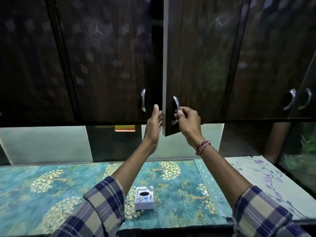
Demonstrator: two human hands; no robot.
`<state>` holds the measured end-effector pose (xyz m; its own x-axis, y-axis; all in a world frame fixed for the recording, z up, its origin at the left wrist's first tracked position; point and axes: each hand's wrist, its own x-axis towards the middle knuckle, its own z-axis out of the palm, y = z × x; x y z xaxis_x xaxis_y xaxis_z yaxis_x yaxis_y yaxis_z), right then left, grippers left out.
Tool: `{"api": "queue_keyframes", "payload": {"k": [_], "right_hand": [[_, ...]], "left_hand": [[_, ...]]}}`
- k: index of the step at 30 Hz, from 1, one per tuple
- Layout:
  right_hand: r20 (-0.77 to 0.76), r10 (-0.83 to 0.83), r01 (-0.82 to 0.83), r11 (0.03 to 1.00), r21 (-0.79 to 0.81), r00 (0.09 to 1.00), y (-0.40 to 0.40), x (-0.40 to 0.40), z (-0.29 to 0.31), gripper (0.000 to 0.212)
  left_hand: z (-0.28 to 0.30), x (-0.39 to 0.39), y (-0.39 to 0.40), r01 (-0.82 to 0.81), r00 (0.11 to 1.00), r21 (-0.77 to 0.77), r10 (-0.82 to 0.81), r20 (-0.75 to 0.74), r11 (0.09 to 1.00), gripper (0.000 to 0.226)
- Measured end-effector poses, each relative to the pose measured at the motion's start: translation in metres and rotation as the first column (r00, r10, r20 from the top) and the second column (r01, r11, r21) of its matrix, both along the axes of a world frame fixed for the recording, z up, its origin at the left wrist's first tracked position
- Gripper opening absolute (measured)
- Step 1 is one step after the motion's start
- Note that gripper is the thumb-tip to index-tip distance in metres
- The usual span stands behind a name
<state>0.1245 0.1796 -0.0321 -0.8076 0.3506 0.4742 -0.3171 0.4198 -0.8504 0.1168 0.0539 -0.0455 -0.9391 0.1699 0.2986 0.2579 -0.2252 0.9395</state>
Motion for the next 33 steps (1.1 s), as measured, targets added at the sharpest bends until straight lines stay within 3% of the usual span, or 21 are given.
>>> {"api": "queue_keyframes", "payload": {"k": [6,10,14,23,25,27,30,33], "right_hand": [[-0.056,0.029,-0.038,0.984,-0.172,0.998,0.053,0.075,-0.022,0.028],[-0.045,0.090,-0.101,0.888,-0.448,0.995,0.089,0.128,-0.032,0.031],[-0.094,0.102,-0.138,0.802,-0.582,0.990,0.132,0.174,-0.036,0.034],[-0.050,-0.177,0.116,0.809,-0.576,0.983,0.195,0.204,-0.034,0.048],[-0.097,-0.367,0.231,0.748,-0.622,0.925,0.195,0.202,-0.036,0.042],[-0.205,-0.491,0.294,0.752,-0.591,0.847,0.181,0.194,-0.039,0.031],[-0.252,-0.354,0.180,0.832,-0.525,0.901,0.148,0.161,-0.042,0.029],[-0.084,-0.043,-0.013,0.819,-0.574,0.996,0.111,0.101,-0.035,0.040]], "left_hand": [[-0.015,0.095,0.068,-0.052,0.991,0.086,0.062,-0.122,0.995,0.046],[-0.029,0.129,0.117,-0.021,0.980,0.117,0.044,-0.194,0.993,0.046],[-0.035,0.140,0.163,0.054,0.977,0.102,-0.031,-0.209,0.993,0.055],[-0.026,0.140,0.232,0.298,0.951,0.011,-0.296,-0.090,0.954,0.058],[-0.025,0.132,0.231,0.325,0.946,0.042,-0.324,-0.032,0.945,0.059],[-0.024,0.115,0.217,0.295,0.955,0.058,-0.294,-0.020,0.954,0.060],[-0.026,0.071,0.173,0.191,0.982,0.072,-0.191,-0.016,0.979,0.061],[-0.026,0.018,0.109,0.018,1.000,0.092,-0.018,0.000,0.996,0.060]]}}
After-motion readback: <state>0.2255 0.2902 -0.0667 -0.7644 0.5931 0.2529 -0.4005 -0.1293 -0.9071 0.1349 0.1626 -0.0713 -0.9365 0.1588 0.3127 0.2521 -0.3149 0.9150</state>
